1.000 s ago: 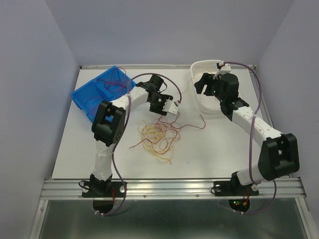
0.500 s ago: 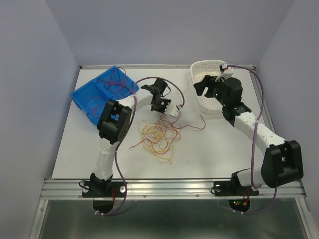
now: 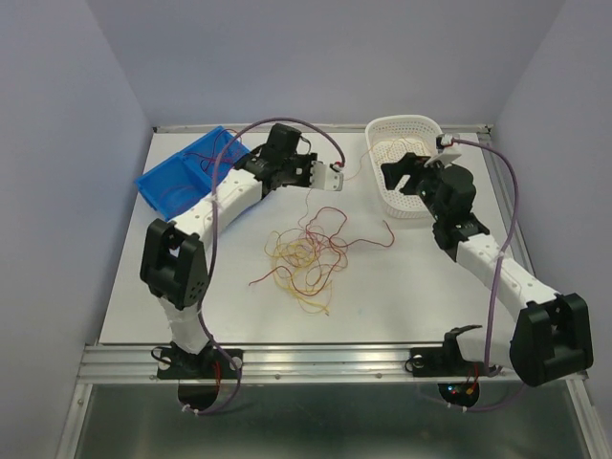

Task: Untangle the cables
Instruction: Pick up the cable at the center of the board, then place the cable in the bin.

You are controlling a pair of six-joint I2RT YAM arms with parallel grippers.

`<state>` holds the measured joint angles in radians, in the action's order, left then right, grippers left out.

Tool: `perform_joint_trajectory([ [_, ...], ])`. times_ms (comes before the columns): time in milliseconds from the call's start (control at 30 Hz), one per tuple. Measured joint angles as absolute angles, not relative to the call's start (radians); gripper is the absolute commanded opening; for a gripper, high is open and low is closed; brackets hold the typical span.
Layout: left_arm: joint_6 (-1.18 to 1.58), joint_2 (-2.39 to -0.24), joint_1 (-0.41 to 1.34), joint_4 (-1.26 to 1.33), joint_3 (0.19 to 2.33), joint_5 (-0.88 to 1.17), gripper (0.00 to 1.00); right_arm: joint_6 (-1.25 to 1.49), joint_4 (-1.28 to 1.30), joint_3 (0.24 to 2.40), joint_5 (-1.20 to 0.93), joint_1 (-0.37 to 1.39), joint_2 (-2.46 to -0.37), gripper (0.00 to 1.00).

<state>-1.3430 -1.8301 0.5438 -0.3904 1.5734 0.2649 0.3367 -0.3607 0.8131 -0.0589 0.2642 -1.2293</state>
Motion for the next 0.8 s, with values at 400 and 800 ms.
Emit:
perform_joint_trajectory([
  [400, -0.910, -1.638, 0.222, -0.002, 1.451, 0.263, 0.00, 0.354, -0.398, 0.772, -0.048, 0.264, -1.226, 0.79],
  [800, -0.786, -1.725, 0.043, 0.069, 1.504, 0.380, 0.00, 0.363, -0.412, 0.739, -0.052, 0.264, -1.200, 0.79],
])
